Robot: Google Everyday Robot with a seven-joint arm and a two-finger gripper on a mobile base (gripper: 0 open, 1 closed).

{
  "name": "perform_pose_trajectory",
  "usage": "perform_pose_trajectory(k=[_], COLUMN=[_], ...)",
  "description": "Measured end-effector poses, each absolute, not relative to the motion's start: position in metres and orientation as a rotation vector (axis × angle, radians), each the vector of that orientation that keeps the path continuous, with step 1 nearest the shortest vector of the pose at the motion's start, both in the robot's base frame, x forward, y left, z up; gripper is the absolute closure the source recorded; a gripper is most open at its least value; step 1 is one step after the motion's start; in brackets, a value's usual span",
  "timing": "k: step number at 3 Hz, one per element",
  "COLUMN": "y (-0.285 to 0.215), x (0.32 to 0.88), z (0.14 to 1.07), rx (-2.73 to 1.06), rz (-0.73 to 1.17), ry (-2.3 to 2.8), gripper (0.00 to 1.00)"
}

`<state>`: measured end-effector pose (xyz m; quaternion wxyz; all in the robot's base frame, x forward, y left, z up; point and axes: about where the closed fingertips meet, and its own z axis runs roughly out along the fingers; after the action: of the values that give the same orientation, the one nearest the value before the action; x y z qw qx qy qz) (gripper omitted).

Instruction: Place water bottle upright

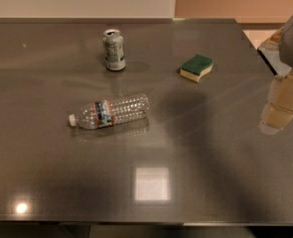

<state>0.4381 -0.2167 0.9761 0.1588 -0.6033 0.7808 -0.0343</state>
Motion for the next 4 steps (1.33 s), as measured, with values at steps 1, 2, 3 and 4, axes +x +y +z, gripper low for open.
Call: perform_pose_trajectory(k=[1,2,3,4], y=[-0.217,-0.206,-0.189,-0.166], x=[0.438,0.445,0.459,0.473], z=[0.976,0.978,0.978,0.976], rx=[-1.724,-1.743,-1.784,-1.840], rz=[-0.099,-0.114,-0.121,-0.117], ry=[2.231,2.209,2.175,2.128], gripper=[0.00,0.00,0.00,0.00])
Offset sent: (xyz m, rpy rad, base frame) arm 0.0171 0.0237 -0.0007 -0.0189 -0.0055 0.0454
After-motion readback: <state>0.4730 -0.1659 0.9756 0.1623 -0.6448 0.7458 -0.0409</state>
